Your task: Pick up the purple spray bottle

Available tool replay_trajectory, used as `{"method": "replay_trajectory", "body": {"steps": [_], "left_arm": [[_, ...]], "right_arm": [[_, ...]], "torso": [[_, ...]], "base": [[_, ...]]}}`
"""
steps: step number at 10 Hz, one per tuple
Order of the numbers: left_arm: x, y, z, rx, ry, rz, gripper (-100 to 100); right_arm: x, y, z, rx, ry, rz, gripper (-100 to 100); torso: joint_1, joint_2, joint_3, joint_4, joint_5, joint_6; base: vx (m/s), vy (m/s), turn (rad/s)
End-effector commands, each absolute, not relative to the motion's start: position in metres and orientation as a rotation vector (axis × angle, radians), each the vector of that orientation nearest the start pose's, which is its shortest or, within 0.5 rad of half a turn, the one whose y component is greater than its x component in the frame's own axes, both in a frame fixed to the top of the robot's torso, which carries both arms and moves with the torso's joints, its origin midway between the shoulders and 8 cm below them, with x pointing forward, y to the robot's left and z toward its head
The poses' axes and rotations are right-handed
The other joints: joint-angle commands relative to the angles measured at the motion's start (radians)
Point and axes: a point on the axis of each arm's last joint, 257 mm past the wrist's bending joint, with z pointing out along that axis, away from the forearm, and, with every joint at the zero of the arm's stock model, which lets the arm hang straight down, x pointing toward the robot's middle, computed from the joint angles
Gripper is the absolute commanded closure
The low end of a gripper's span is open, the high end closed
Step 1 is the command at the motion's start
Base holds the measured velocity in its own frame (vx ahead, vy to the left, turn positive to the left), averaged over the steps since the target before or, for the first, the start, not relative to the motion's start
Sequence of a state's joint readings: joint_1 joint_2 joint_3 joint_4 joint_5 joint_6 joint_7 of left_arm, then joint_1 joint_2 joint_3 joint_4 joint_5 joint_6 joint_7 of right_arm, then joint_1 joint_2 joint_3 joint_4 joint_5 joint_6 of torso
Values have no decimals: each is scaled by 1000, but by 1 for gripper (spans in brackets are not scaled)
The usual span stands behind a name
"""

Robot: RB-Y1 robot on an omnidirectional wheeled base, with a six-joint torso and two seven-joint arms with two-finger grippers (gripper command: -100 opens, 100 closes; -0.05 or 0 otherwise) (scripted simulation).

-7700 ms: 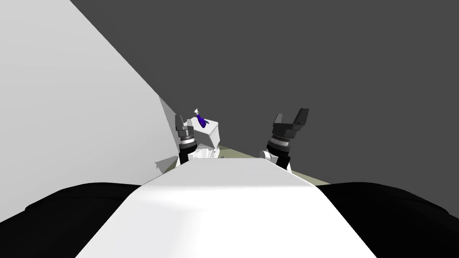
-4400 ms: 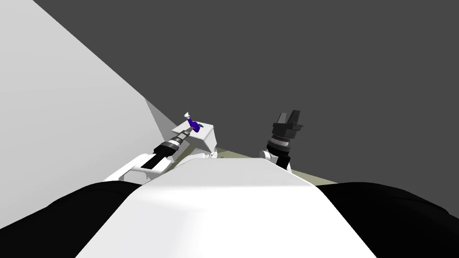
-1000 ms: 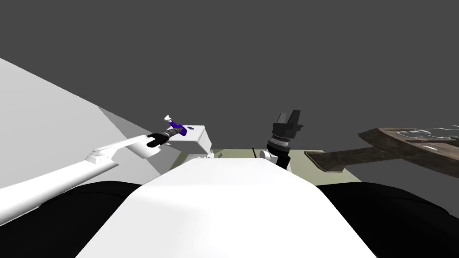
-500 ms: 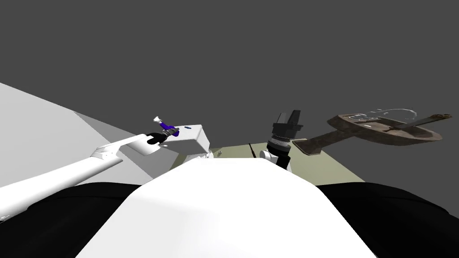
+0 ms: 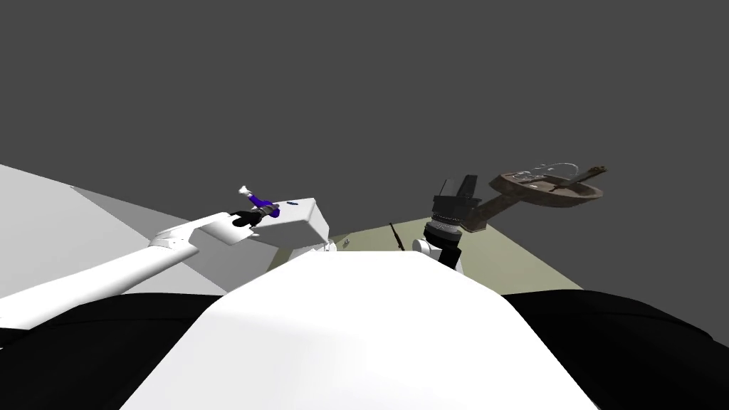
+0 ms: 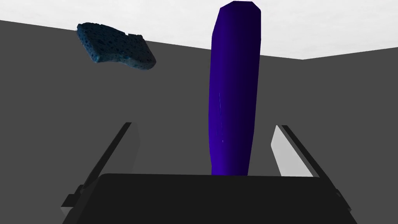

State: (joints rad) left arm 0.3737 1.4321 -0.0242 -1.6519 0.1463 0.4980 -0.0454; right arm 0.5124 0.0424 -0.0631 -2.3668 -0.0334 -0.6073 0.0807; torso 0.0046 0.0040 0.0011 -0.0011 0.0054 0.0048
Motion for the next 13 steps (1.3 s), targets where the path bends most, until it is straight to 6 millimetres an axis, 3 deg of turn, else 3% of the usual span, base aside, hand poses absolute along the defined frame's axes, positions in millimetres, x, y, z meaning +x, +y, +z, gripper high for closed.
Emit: {"method": "replay_trajectory", "body": {"steps": [1, 3, 5, 6, 8, 10, 11, 13], "left_arm": [[414, 675, -166, -638, 1935, 367, -100], [409, 697, -161, -671, 1912, 408, -100], [412, 702, -174, -706, 1933, 402, -100], [418, 710, -162, -717, 1902, 410, -100], [404, 736, -162, -758, 1888, 463, -100], [404, 746, -173, -799, 1903, 472, -100], [408, 753, -162, -811, 1875, 478, -100], [398, 770, -159, -841, 1859, 514, -100]], "right_arm": [[298, -299, 77, 522, 449, 1210, 0], [298, -299, 77, 522, 449, 1209, 0], [298, -299, 77, 522, 449, 1210, 0], [298, -299, 77, 522, 449, 1210, 0], [298, -299, 77, 522, 449, 1209, 0], [298, -299, 77, 522, 449, 1210, 0], [298, -299, 77, 522, 449, 1210, 0], [298, -300, 77, 522, 449, 1209, 0]], "torso": [[0, 0, 0, 0, 0, 0], [1, -8, -4, -1, 0, -2], [1, -6, -4, -2, 1, 1], [0, 0, 0, 0, 0, 0], [0, -7, -4, -1, 0, -2], [1, -4, -3, -1, 1, 0], [-1, 1, 0, 0, 0, 0], [1, -8, -4, -1, 0, -2]], "base": [[-118, 25, -203], [-9, 5, 16], [-184, 2, -412], [-151, -24, -143], [-9, -12, 32], [-207, -9, -397], [-122, -34, -180], [3, -9, 29]]}}
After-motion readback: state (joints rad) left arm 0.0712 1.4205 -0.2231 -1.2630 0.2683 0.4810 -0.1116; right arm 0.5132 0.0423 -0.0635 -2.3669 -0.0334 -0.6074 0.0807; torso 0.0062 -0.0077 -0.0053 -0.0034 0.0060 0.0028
